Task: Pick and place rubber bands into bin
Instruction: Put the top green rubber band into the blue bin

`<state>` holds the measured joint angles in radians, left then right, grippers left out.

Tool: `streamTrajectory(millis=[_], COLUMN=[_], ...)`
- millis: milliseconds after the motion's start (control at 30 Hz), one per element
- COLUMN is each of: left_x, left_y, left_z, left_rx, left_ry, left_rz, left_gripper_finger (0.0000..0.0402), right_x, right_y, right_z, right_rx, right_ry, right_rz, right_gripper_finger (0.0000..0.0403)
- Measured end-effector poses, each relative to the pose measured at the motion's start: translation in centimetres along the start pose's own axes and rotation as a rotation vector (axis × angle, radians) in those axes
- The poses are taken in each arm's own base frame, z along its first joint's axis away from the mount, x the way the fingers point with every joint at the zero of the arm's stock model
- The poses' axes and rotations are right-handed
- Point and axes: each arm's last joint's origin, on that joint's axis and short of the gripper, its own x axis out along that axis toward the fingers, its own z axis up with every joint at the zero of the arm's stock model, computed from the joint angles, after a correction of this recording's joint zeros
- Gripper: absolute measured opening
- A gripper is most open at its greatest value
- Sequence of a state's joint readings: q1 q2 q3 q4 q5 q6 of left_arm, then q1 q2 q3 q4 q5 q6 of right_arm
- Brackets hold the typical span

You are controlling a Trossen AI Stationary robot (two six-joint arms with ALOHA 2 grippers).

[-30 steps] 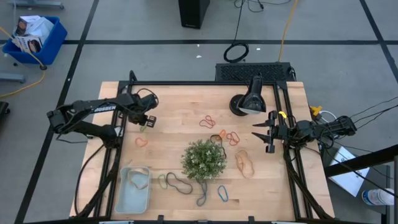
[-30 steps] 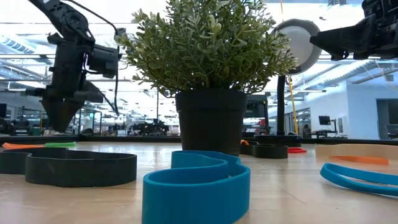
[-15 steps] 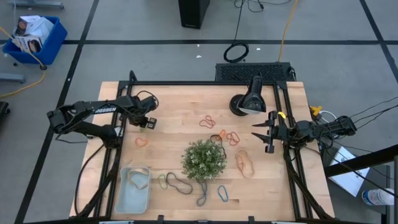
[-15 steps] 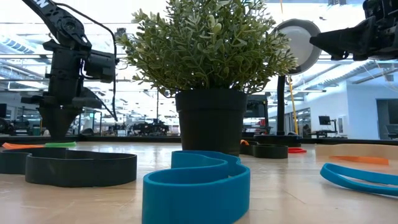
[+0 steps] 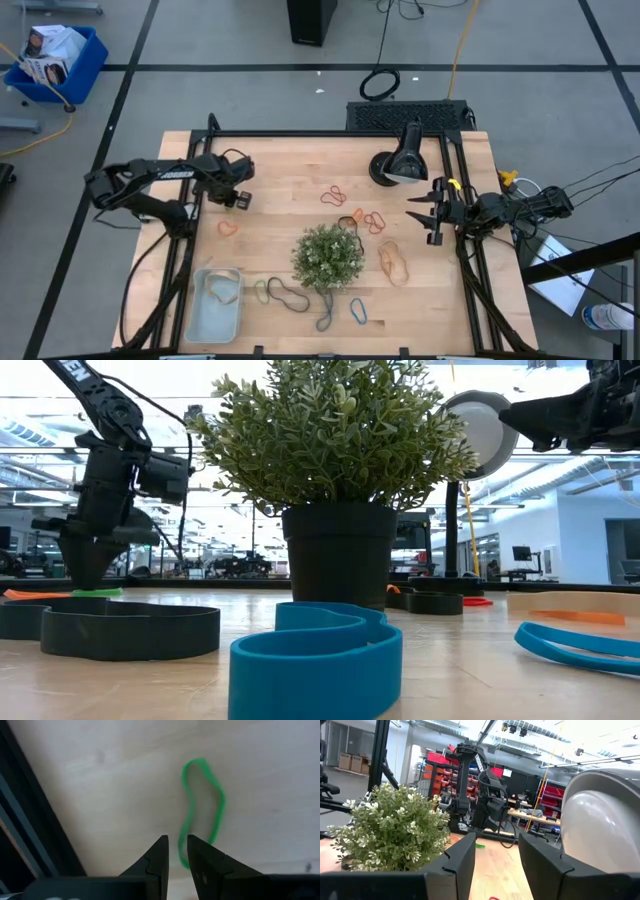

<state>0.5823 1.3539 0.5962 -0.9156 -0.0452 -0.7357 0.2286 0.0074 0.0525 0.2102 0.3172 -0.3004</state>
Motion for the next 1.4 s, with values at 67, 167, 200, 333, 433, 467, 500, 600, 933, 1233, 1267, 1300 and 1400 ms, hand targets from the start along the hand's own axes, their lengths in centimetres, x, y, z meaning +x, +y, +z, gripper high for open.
streamTrajectory(millis=[67,167,200,333,433,467,500,600,933,1233,1267,1300,1400], left_x=[0.33,0.74,0.83,0.88,0.89,0.9,0.91,0.92,0.97,1.0,1.0,1.0,1.0], left_y=[-0.23,-0.47,-0.53,-0.55,-0.53,-0.53,-0.52,-0.52,-0.6,-0.64,-0.64,-0.63,-0.62], left_z=[0.22,0.46,0.51,0.51,0.48,0.47,0.47,0.46,0.48,0.5,0.51,0.52,0.53], left_rx=[0.001,0.019,0.029,0.038,0.038,0.04,0.044,0.047,0.066,0.081,0.083,0.085,0.09], left_ry=[0.009,0.017,0.02,0.024,0.028,0.029,0.03,0.031,0.032,0.027,0.025,0.022,0.02], left_rz=[0.008,0.013,0.012,0.009,0.011,0.011,0.011,0.011,-0.002,-0.004,-0.002,0.001,0.004], left_gripper_finger=[0.0076,0.0076,0.0076,0.0076,0.0076,0.0076,0.0076,0.0075,0.0011,0.0009,0.0008,0.0006,0.0005], right_x=[0.0,0.0,0.0,0.0,0.0,0.0,0.0,0.0,0.0,0.0,0.0,0.0,0.0], right_y=[0.0,0.01,0.01,0.01,0.01,0.01,0.01,0.01,0.04,0.04,0.04,0.04,0.04], right_z=[-0.02,-0.02,-0.02,-0.02,-0.02,-0.02,-0.02,-0.02,-0.13,-0.13,-0.13,-0.13,-0.13], right_rx=[-0.001,-0.001,-0.001,-0.001,-0.001,-0.001,-0.001,-0.001,0.034,0.028,0.025,0.025,0.023], right_ry=[0.001,0.002,0.002,0.002,0.002,0.002,0.002,0.002,0.012,0.012,0.012,0.012,0.012], right_rz=[0.0,0.001,0.001,0.001,0.001,0.001,0.001,0.001,0.004,0.004,0.004,0.004,0.004], right_gripper_finger=[0.0145,0.0145,0.0145,0.0144,0.0146,0.0145,0.0145,0.0144,0.0144,0.0144,0.0144,0.0144,0.0146])
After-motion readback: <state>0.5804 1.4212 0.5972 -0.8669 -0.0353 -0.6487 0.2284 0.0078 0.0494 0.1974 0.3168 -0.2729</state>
